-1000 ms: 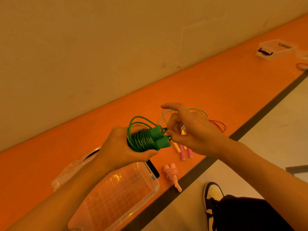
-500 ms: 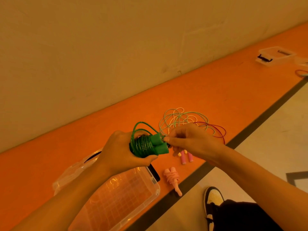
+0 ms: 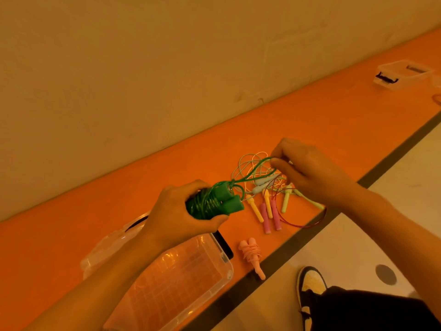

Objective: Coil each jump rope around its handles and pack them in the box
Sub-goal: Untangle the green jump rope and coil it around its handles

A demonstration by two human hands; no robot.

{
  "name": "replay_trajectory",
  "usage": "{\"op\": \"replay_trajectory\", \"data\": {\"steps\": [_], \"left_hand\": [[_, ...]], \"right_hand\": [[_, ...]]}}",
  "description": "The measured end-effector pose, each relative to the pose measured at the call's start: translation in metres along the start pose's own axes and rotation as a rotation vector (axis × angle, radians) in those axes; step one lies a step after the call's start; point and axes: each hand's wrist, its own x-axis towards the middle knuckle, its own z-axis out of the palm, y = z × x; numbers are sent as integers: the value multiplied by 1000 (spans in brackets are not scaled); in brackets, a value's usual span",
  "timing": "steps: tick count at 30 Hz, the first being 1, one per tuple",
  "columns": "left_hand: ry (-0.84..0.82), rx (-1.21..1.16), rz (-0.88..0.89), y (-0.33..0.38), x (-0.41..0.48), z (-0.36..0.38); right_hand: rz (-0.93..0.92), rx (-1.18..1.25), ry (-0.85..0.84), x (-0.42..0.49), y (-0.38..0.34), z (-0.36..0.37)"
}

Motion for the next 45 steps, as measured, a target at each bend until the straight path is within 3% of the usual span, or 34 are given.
{"op": "replay_trajectory", "data": {"steps": [8,16,22,30,34,40,45], "left_hand": [[120,-52,-74,-4,6,6],[243,-67,-242,-5,-3,26],[230,-137,-288,0,-31,47],[262,-347,-360,-1,-40,114],[212,-485,-414,-8,-42,155],[14,-625,-471,-25,-40,205],[-105,-528,-459,-53,-30,237]], "right_hand": [[372,471,10,-1,-10,16],[565,600,29,-4,-15,34],[608,618,32,-18,-28,36],[577,740,46,-78,-45,99],[593,877,136,-101,-36,121],[686,798,227,-125,6,136],[771,864,251,-142,47,150]]}}
